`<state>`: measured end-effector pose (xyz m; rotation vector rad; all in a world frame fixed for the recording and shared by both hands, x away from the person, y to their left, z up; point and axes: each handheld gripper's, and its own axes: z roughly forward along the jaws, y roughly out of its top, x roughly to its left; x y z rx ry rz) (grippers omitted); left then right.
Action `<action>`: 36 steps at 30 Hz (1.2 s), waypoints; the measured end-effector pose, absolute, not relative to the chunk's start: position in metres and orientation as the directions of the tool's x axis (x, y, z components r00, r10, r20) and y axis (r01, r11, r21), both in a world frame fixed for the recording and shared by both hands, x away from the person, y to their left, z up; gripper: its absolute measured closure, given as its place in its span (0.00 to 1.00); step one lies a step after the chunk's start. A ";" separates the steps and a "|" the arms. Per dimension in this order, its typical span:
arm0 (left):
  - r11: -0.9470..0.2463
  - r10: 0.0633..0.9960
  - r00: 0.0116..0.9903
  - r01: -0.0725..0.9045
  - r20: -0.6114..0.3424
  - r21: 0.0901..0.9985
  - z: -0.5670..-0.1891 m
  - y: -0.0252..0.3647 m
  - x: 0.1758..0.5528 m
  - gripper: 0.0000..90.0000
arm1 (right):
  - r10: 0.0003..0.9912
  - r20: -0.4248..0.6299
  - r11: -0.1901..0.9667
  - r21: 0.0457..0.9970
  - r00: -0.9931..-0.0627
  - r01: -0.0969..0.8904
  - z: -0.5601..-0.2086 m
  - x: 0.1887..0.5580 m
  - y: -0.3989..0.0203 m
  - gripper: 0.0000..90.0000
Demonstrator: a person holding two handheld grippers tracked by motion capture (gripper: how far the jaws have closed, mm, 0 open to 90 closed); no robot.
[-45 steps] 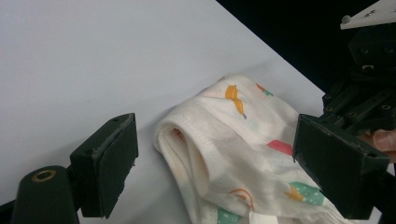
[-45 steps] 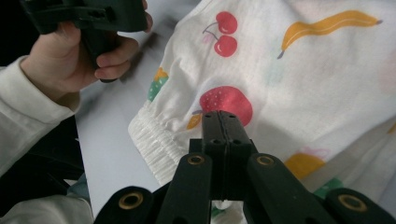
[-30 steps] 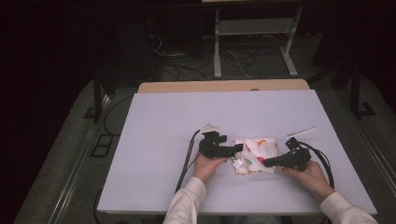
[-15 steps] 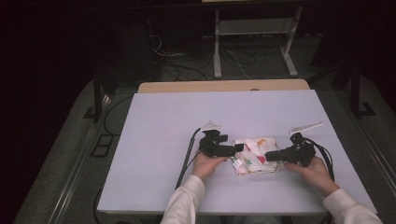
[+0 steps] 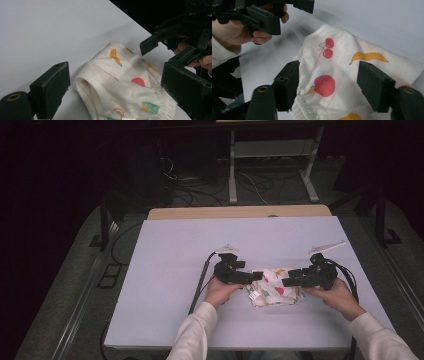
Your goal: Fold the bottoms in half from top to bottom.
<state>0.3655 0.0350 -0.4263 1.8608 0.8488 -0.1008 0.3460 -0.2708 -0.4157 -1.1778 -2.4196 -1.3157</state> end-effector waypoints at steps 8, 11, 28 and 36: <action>-0.250 0.508 0.759 0.582 -0.407 0.773 -0.417 0.032 0.371 0.01 | 0.574 0.470 0.303 0.638 -0.670 0.707 -0.412 0.361 -0.272 0.17; -0.274 0.506 0.768 0.575 -0.393 0.771 -0.415 0.030 0.374 0.00 | 0.584 0.456 0.304 0.644 -0.672 0.702 -0.409 0.366 -0.274 0.14; -0.257 0.503 0.738 0.624 -0.449 0.738 -0.425 0.028 0.393 0.00 | 0.616 0.480 0.245 0.636 -0.624 0.732 -0.422 0.392 -0.295 0.02; -0.237 0.510 0.720 0.643 -0.470 0.728 -0.434 0.030 0.402 0.07 | 0.625 0.482 0.229 0.639 -0.614 0.734 -0.434 0.403 -0.297 0.11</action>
